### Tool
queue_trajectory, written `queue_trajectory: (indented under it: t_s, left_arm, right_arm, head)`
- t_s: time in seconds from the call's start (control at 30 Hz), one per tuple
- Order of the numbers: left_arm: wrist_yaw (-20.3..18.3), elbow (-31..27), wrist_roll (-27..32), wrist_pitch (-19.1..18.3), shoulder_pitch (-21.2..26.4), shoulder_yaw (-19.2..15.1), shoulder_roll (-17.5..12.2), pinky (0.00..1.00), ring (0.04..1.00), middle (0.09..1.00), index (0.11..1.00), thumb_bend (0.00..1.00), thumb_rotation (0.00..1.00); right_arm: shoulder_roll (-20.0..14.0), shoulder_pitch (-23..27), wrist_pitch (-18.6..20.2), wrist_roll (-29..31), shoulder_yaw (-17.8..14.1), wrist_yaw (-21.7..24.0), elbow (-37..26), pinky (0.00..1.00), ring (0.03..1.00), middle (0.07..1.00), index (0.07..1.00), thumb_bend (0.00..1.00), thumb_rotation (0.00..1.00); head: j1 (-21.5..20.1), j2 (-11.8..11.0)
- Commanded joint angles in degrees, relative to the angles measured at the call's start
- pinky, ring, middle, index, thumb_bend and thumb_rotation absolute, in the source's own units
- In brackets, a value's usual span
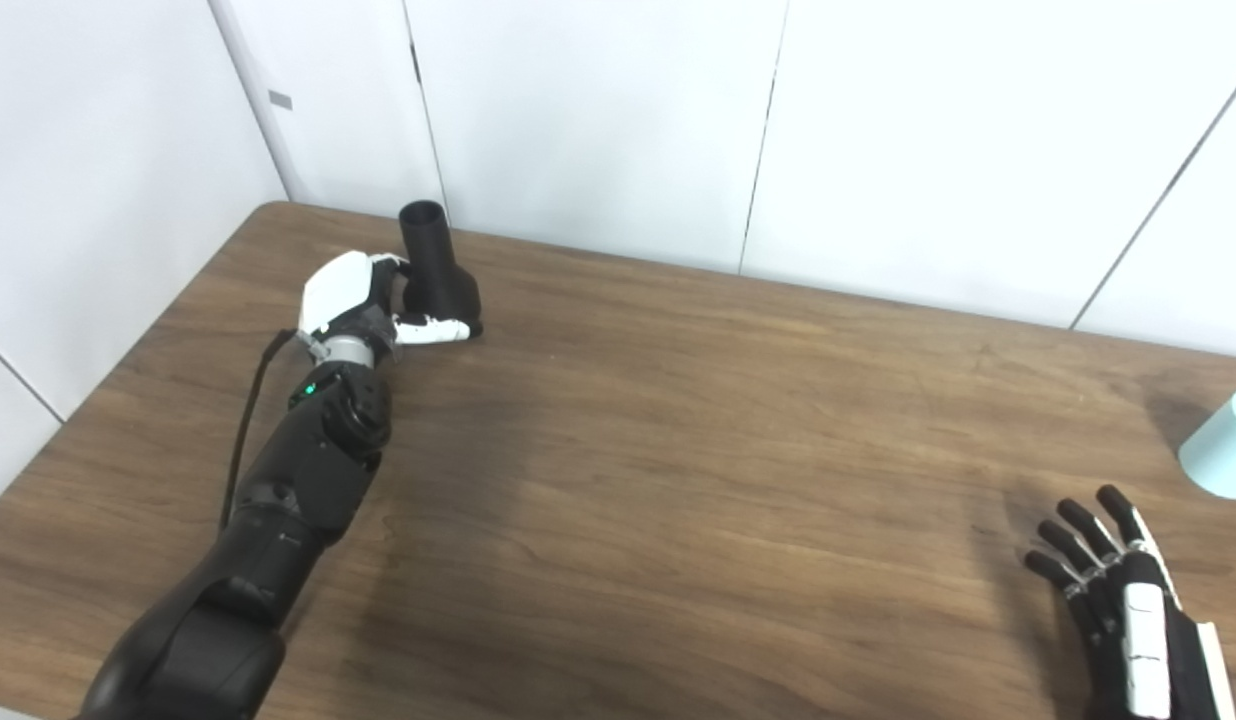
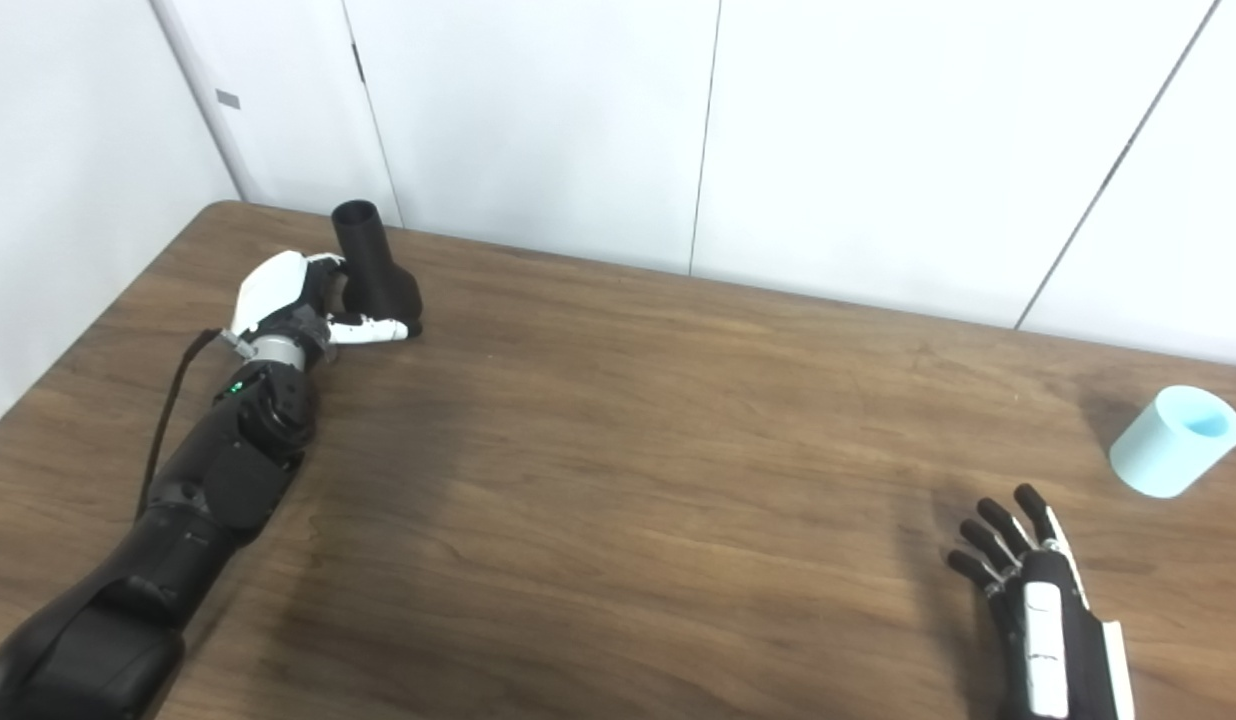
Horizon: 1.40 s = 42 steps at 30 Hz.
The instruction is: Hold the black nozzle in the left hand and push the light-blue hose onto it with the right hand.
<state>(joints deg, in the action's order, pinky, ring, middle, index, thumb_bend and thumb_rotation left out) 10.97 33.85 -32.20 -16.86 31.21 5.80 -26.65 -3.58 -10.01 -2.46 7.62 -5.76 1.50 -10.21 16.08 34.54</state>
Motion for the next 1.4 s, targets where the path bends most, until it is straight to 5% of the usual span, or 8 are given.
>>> queue_trajectory:
  t_s: [0.0,0.3,0.33,0.37,0.47,1.07,1.37]
  left_arm:
    - [1.25,-0.89,-0.44,1.30,2.73,0.36,-1.01,1.00,0.984,0.905,0.758,1.00,0.28]
    - [1.72,0.07,-0.27,2.49,3.27,0.87,-0.90,1.00,0.964,0.864,0.633,0.96,0.26]
    - [2.11,0.46,0.20,3.16,3.30,0.52,-0.76,1.00,0.951,0.844,0.608,0.92,0.23]
    - [2.43,0.75,0.55,3.65,3.33,0.27,-0.67,1.00,0.930,0.812,0.537,0.69,0.14]
    - [3.38,1.18,1.80,4.88,3.22,-0.60,-0.44,1.00,0.890,0.759,0.487,0.54,0.06]
    - [5.01,-0.79,0.71,4.28,1.88,0.71,-0.69,1.00,0.829,0.701,0.481,0.52,0.05]
    - [3.77,-8.03,-2.49,2.86,-1.17,3.07,-0.74,1.00,0.838,0.706,0.482,0.52,0.05]
  right_arm:
    - [0.11,-1.69,1.18,-0.29,0.26,0.02,0.52,0.72,0.807,0.837,0.900,0.38,0.86]
    - [0.56,-1.86,1.25,0.16,0.31,0.02,0.29,0.72,0.803,0.834,0.896,0.38,0.85]
    - [0.61,-1.84,1.12,0.31,0.33,0.11,0.40,0.72,0.804,0.835,0.896,0.38,0.84]
    - [0.64,-1.82,1.00,0.43,0.33,0.18,0.49,0.72,0.806,0.837,0.897,0.38,0.84]
    - [0.63,-1.70,1.21,0.63,0.35,0.27,0.65,0.73,0.808,0.836,0.903,0.38,0.83]
    - [0.87,-1.89,0.52,-0.26,0.57,-0.03,0.62,0.69,0.797,0.813,0.884,0.35,0.85]
    - [0.93,-2.04,0.37,-0.82,0.84,-0.11,0.54,0.70,0.809,0.824,0.886,0.37,0.86]
  head:
    - [-0.09,0.04]
    - [-0.26,-0.03]
    - [-0.40,-0.02]
    - [-0.40,-0.02]
    - [-0.40,-0.11]
    - [-0.99,-0.03]
    - [-1.33,-0.04]
